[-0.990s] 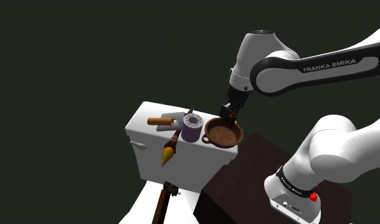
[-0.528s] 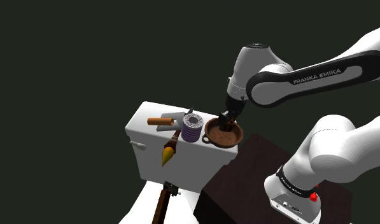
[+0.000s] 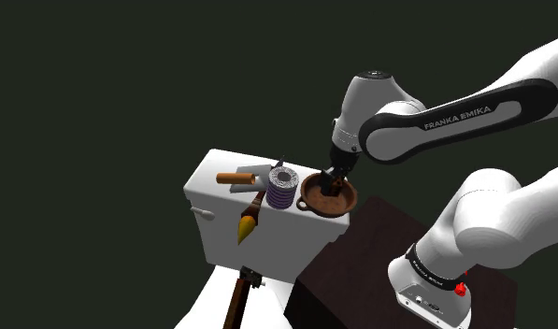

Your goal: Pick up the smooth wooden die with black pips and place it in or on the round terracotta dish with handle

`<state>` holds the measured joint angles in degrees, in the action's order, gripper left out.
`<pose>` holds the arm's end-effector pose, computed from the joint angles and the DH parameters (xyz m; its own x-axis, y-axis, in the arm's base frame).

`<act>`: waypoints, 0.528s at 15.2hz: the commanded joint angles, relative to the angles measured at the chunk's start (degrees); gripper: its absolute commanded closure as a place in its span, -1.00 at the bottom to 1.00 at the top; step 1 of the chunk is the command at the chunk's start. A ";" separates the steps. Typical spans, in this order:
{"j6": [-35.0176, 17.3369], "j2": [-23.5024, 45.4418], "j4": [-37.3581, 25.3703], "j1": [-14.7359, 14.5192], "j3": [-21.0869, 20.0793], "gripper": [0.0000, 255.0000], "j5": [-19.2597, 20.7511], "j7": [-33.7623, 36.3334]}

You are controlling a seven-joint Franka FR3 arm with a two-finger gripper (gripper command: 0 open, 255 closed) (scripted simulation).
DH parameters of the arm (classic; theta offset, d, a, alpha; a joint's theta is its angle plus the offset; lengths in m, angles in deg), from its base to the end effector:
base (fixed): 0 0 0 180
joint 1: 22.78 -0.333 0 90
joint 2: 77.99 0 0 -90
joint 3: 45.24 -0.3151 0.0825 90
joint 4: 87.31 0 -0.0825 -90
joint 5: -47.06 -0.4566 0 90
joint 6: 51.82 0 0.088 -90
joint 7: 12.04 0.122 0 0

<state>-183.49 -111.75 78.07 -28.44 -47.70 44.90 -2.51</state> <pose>0.3743 0.0505 0.2771 0.9984 -0.0569 0.0000 -0.0569 -0.9984 -0.0044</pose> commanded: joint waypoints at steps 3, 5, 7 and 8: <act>-0.02 0.01 0.00 0.00 0.00 -1.00 0.00 0.00; -0.02 0.01 0.00 0.00 0.00 -1.00 0.00 0.00; -0.02 0.01 0.00 0.00 0.00 -1.00 0.00 0.00; 2.69 -1.63 -1.07 0.02 0.06 -1.00 0.06 0.01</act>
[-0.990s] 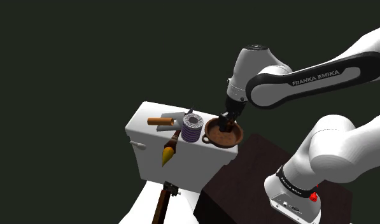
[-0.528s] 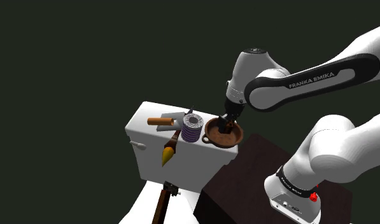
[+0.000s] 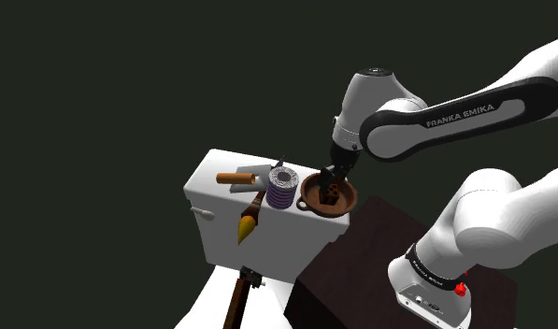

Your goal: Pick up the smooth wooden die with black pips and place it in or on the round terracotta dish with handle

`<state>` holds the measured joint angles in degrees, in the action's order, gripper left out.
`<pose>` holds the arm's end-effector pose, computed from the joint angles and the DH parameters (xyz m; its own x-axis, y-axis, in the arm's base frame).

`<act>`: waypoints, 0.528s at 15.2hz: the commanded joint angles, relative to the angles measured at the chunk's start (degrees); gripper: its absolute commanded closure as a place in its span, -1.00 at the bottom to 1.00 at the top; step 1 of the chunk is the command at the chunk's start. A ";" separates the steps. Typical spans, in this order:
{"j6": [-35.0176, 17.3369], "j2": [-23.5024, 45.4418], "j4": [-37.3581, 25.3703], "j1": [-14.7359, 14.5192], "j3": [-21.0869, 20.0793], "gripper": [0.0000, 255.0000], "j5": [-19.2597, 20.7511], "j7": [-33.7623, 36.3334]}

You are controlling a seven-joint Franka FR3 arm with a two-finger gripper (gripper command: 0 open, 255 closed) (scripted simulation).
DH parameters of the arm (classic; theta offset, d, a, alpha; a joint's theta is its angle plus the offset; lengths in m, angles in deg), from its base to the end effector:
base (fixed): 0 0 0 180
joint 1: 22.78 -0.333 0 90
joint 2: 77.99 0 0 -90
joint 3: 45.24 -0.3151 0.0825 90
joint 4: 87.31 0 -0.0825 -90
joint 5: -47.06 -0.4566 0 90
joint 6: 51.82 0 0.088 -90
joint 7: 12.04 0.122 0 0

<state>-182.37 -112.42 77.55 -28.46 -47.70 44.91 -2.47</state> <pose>0.3758 0.0510 0.2843 0.9984 -0.0568 0.0012 -0.0568 -0.9984 -0.0045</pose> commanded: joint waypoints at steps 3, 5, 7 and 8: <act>8.70 -4.64 -4.00 0.09 0.23 -1.00 0.20 -0.02; 8.71 -4.66 -3.99 0.09 0.23 -1.00 0.20 -0.02; 8.70 -4.64 -4.00 0.09 0.23 -1.00 0.20 -0.02; 8.70 -4.64 -4.00 0.09 0.23 -1.00 0.20 -0.02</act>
<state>-173.76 -117.03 73.59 -28.36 -47.47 45.12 -2.50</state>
